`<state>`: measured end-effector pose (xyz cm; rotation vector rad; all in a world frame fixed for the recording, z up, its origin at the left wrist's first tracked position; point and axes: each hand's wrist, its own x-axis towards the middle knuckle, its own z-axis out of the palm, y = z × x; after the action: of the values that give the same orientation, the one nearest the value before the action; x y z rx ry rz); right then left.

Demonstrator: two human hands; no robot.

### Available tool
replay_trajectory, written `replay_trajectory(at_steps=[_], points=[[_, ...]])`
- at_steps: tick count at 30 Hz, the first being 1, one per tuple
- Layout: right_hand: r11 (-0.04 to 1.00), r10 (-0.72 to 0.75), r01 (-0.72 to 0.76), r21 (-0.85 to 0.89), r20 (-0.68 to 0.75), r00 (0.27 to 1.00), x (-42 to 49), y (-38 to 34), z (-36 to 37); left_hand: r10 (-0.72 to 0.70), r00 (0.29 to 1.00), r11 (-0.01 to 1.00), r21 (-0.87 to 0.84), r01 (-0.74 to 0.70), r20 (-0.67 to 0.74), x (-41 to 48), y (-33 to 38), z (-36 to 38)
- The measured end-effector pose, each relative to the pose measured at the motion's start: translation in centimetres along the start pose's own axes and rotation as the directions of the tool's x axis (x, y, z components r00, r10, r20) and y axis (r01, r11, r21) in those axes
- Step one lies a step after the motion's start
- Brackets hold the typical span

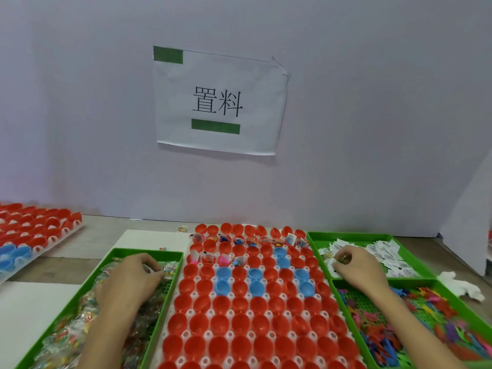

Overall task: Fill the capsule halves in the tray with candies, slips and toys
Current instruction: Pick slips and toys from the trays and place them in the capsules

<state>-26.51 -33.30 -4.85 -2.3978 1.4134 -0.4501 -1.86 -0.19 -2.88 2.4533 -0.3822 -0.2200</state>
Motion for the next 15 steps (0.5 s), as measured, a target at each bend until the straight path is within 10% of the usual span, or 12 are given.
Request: replay_trajectory(at_steps=[15], points=[[0.977,0.024,0.006,0.213,-0.135,0.991,0.2,0.8,0.6,0.050,0.972,0.967,-0.231,-0.104,-0.230,0.2,0.2,-1.1]])
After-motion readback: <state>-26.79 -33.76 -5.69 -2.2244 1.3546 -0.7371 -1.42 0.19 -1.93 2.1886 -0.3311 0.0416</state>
